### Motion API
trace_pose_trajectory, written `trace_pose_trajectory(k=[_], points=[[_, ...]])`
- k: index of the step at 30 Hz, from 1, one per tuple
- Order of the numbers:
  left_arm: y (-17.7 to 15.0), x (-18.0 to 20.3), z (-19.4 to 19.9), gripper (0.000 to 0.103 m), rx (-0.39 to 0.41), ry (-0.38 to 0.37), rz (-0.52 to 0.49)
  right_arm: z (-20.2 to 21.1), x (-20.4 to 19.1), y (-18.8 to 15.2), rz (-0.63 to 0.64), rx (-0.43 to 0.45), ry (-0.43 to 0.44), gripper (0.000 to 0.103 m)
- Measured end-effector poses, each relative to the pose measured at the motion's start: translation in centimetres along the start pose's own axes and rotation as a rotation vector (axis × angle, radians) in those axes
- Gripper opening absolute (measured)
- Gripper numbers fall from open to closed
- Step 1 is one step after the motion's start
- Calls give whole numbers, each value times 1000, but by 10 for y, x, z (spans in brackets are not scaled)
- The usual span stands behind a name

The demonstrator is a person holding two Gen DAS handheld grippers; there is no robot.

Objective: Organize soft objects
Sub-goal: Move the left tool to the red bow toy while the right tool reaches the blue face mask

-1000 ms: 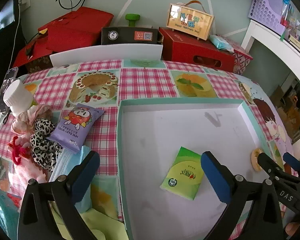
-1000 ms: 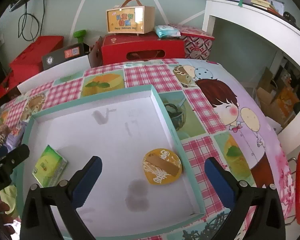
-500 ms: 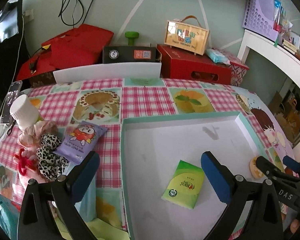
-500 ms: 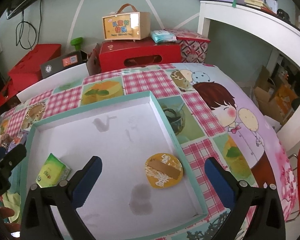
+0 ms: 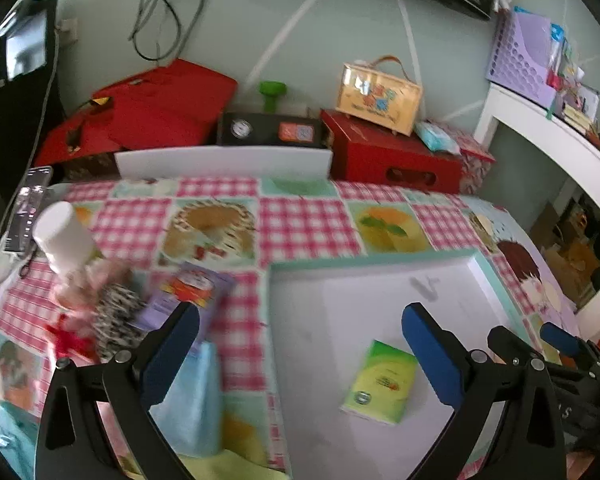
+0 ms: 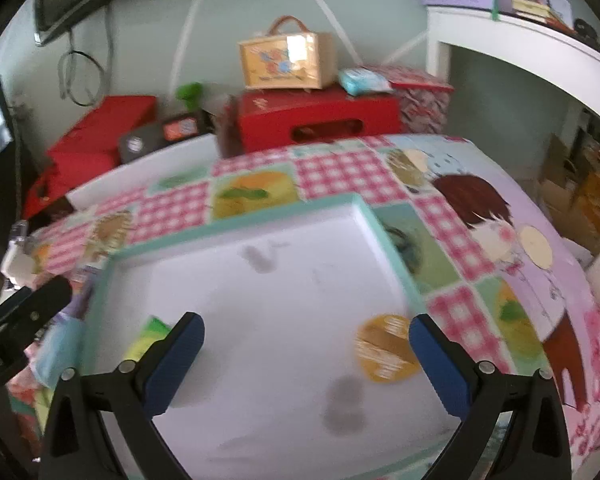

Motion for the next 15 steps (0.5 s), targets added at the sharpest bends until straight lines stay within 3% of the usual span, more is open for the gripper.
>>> trace_pose_trajectory(k=[4, 9, 15], points=[[10, -33, 9, 101, -5, 23, 44, 2, -31, 5, 37, 30, 72, 103], [14, -86, 18, 101, -27, 146, 80, -1, -71, 5, 77, 20, 189, 103], [8, -137, 20, 101, -68, 219, 162, -2, -126, 0, 171, -2, 276, 103]])
Point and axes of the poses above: each gripper's, at about its wrist camera, not at the fingertips, and z roughly against the way its jaws point, x to its right, y to its top, the point moved 4 cm from there along -z, roughly the way its jaws point, and after that the axes turned 6 degrees about y, right-handed, at the moved point
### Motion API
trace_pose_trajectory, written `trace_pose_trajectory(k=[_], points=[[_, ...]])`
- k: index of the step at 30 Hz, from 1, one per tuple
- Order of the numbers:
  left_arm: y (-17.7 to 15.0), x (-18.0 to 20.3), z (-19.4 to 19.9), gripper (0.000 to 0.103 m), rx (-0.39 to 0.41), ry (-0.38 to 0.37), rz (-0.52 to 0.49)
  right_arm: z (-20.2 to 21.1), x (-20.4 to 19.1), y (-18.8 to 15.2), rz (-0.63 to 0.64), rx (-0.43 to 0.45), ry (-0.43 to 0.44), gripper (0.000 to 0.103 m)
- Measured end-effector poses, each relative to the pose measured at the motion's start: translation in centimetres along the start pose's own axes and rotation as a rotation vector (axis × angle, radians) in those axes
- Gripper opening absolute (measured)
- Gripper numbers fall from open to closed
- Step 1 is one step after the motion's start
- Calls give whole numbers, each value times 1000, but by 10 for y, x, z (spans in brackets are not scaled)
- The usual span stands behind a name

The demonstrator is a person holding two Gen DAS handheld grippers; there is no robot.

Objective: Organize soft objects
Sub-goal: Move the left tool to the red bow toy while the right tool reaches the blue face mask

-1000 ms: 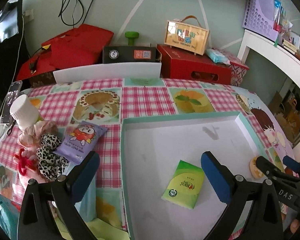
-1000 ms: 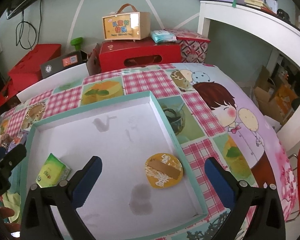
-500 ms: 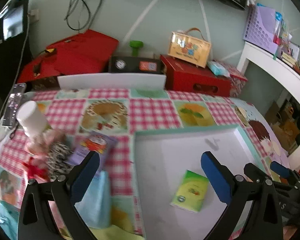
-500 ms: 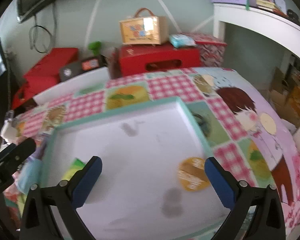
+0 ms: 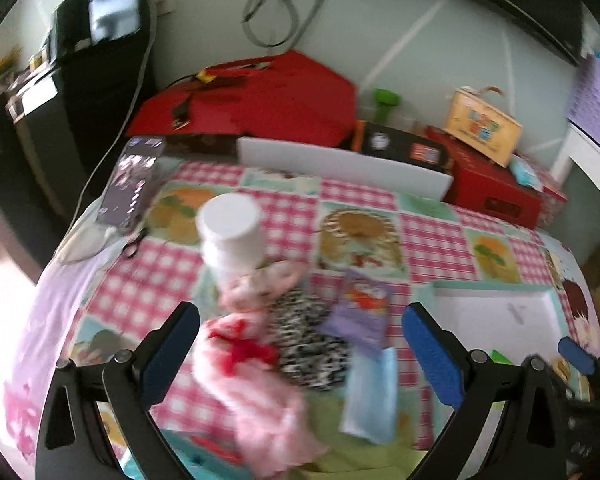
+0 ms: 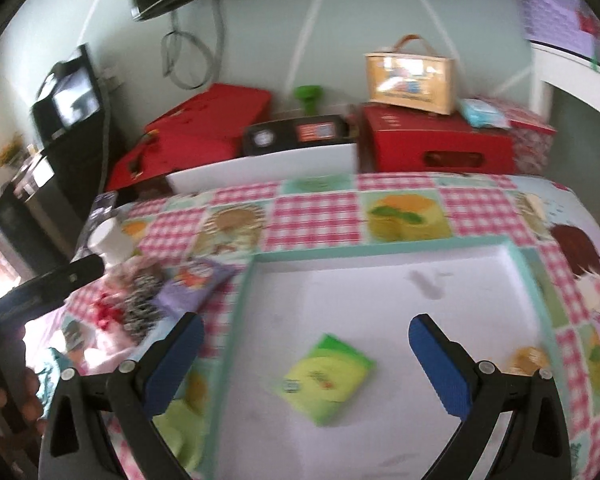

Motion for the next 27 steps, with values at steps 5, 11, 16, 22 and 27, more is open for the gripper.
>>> trace_pose_trajectory(k=[5, 11, 16, 22, 27], points=[[-5, -23, -10, 101, -65, 2, 83, -17, -40, -7, 81, -57, 62, 103], [-10, -31, -20, 95, -116, -36, 124, -42, -79, -18, 138, -142, 140, 103], [-16, -37, -36, 74, -187, -57, 177, -65, -97, -33, 174, -211, 163, 97], [-19, -36, -43, 61, -209, -61, 196, -75, -95, -37, 148, -227, 184, 88], [-21, -26, -47, 55, -225, -59, 172, -83, -95, -40, 138, -245, 201, 82]])
Point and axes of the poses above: each gripper's, at about its wrist camera, not at the fingertips, and z roughly against the way its jaws point, x to its right, y to its top, the point moved 4 cm from there along -z, roughly the way its jaws point, and after that the axes turned 6 degrees about y, right-handed, at the moved point
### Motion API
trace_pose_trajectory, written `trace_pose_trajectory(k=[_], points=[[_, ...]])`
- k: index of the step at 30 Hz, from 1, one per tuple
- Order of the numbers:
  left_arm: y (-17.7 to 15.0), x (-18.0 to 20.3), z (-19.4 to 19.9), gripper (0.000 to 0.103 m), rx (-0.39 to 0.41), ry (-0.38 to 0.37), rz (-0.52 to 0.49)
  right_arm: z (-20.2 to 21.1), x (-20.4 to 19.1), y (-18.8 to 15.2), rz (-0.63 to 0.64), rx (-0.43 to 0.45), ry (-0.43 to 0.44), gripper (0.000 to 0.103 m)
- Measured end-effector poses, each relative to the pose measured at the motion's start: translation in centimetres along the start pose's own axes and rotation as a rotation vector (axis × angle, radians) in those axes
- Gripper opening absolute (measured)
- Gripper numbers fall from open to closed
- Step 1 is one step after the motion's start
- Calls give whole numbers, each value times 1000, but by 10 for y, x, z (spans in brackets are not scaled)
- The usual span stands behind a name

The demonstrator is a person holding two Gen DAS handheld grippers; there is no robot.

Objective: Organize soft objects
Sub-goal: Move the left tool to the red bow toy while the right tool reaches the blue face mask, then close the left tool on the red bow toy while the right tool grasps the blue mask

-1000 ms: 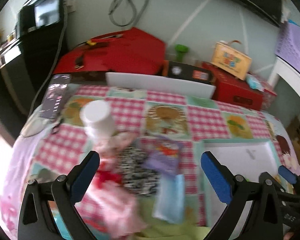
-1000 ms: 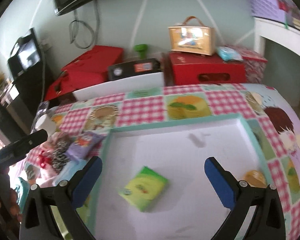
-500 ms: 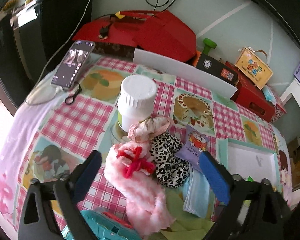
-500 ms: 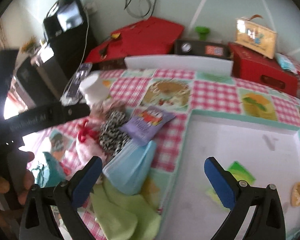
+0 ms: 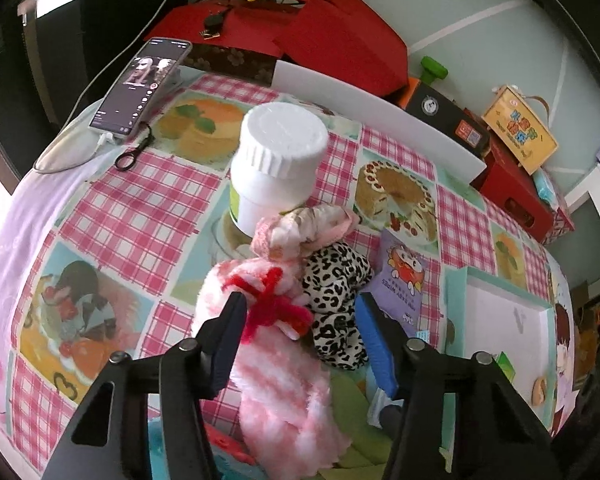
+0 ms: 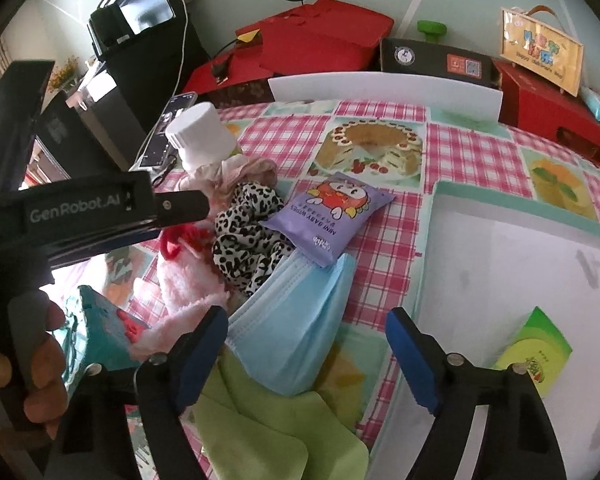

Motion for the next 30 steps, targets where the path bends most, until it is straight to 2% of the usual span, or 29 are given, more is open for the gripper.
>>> trace_pose_trajectory(k=[4, 8, 12, 18, 23, 30], points=[[0, 1, -4, 50, -1, 27, -8, -5, 0, -3, -7, -16, 19, 74], [-1, -1, -8, 40, -4, 45, 2, -7, 2, -5, -17, -21, 25, 68], [-1, -4, -10, 35, -2, 54, 18, -9, 2, -6, -17, -25, 28, 67], [-2, -7, -15, 33, -13, 69, 28, -11, 2, -8, -11, -28, 22, 62], [-2, -7, -14, 31, -6, 76, 26, -9, 8, -8, -24, -21, 7, 46], [-2, -7, -13, 30, -2, 77, 31, -7, 10, -9, -25, -18, 8, 38]])
Point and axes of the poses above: each gripper's, at about its wrist camera, not at the fingertips, and z roughly against the way its jaws point, x to its right, y to its top, the point moved 4 cm from there along -z, roughly the way its jaws point, and after that the axes turned 6 degrees about y, right-handed, at the moved point
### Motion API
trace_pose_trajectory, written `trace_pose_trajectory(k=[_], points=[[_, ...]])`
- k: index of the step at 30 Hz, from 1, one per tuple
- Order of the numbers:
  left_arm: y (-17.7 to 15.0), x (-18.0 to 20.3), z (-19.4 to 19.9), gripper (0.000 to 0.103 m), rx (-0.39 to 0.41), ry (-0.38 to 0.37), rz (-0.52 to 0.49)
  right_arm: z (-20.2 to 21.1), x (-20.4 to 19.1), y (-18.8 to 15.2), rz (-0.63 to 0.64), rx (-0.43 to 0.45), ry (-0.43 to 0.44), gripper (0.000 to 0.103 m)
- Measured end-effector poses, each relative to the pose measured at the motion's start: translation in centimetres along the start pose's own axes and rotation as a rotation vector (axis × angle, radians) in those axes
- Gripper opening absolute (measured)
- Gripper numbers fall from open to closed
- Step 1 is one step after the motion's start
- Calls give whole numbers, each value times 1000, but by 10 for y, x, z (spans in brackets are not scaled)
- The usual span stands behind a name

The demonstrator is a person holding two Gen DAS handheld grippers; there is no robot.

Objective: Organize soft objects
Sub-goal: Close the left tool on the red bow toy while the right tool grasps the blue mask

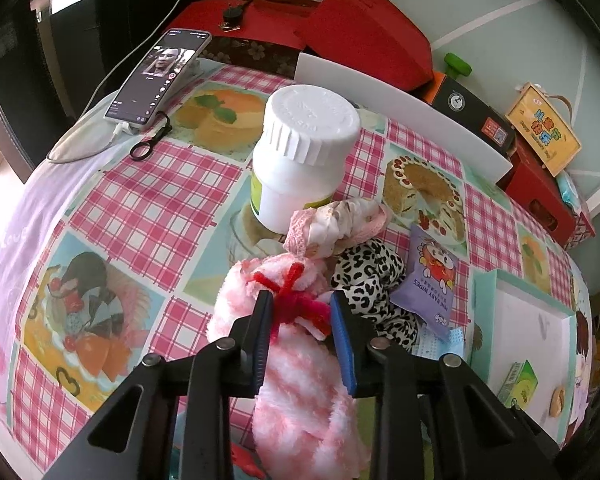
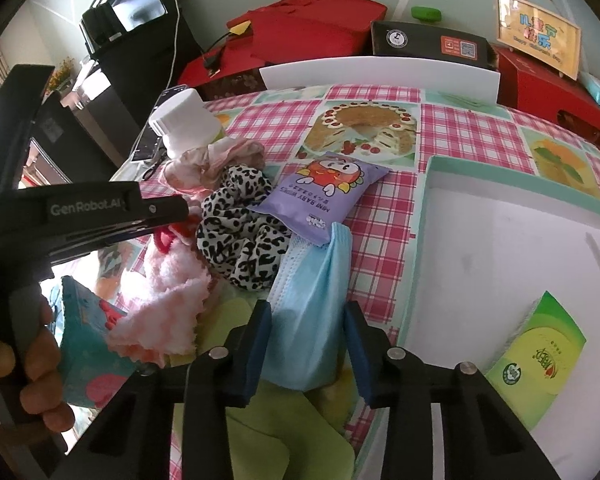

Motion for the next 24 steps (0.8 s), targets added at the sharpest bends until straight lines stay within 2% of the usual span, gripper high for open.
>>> trace_pose_trajectory(k=[5, 24], points=[[0, -2, 2, 29, 5, -3, 9, 2, 4, -1, -12, 3, 8, 32], [1, -4, 16, 29, 44, -14, 23, 15, 14, -2, -93, 14, 103, 23]])
Point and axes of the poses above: each gripper's, at about its wrist camera, not at the fingertips, and z roughly against the way its jaws point, x to its right, y to its top, the point moved 4 cm from there along -z, roughly the way its jaws point, and after that the axes turned 6 degrees about y, right-handed, at the moved point
